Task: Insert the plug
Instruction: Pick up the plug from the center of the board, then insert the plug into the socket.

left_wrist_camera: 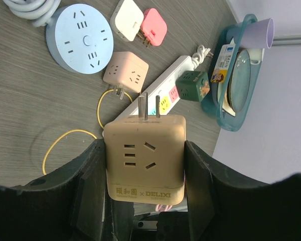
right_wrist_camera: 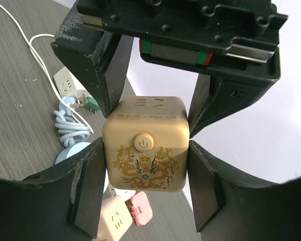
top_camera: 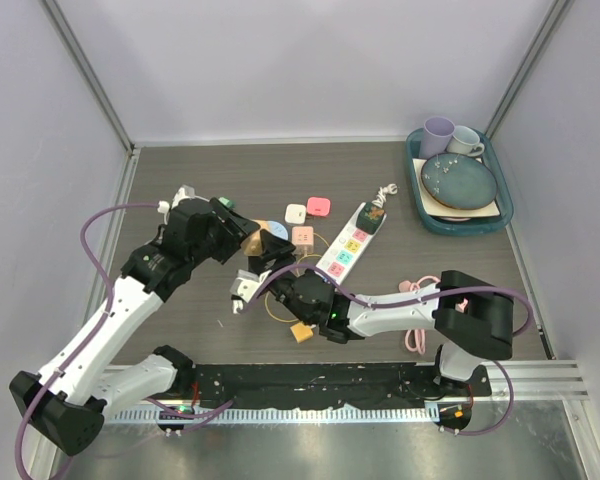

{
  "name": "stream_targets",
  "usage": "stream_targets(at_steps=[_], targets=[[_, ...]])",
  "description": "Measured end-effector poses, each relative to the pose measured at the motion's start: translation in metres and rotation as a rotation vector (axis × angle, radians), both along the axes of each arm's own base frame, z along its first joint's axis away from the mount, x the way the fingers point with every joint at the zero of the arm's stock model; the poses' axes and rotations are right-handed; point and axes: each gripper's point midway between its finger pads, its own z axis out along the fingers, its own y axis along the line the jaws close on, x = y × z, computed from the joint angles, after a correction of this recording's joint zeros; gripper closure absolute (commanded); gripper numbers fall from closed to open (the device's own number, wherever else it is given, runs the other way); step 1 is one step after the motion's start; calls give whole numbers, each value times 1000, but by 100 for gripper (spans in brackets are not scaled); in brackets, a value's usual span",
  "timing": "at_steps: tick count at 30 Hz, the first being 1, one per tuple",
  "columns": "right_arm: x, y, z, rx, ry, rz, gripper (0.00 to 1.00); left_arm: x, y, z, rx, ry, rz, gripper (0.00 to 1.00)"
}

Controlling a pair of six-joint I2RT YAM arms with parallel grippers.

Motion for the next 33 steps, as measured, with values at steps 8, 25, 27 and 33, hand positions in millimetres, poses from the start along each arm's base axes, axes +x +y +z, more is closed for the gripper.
stream_targets(at_steps=[8, 25, 27, 33], targets=[[-1, -4, -11, -5, 64, -21, 99, 3, 5, 2, 41, -43, -6, 0], [25, -117, -27, -2, 663, -215, 99, 28, 66, 88, 556, -496, -8, 0], [38, -138, -24, 21, 735, -266, 99, 33, 66, 95, 609, -524, -31, 0], [66, -194, -30, 5, 964, -414, 99, 44, 65, 90, 746, -536, -103, 0]])
